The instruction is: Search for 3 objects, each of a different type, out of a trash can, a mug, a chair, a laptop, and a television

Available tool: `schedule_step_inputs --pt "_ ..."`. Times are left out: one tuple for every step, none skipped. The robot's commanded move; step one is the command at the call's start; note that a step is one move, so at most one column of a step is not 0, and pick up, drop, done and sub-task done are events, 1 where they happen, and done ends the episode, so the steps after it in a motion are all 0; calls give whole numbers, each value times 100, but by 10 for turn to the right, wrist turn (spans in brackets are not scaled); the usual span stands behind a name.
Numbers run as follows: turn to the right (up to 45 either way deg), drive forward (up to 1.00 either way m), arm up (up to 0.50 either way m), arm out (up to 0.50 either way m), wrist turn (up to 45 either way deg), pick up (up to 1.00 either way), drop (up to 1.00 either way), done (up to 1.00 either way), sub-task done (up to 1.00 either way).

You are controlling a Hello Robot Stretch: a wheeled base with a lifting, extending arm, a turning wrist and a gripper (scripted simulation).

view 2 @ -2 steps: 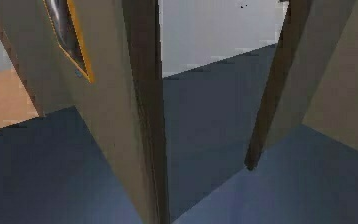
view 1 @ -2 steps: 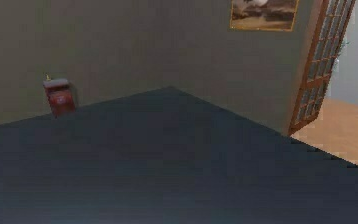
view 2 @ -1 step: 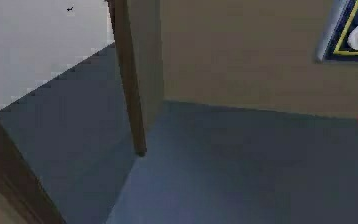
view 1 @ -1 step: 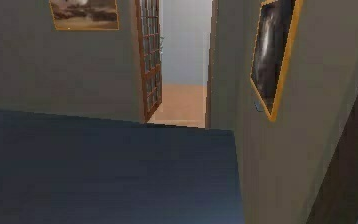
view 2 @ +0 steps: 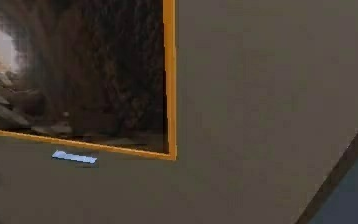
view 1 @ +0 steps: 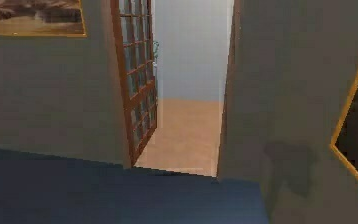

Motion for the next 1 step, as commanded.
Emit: schedule_step_inputs --pt "0 100 0 0 0 0 0 0 0"
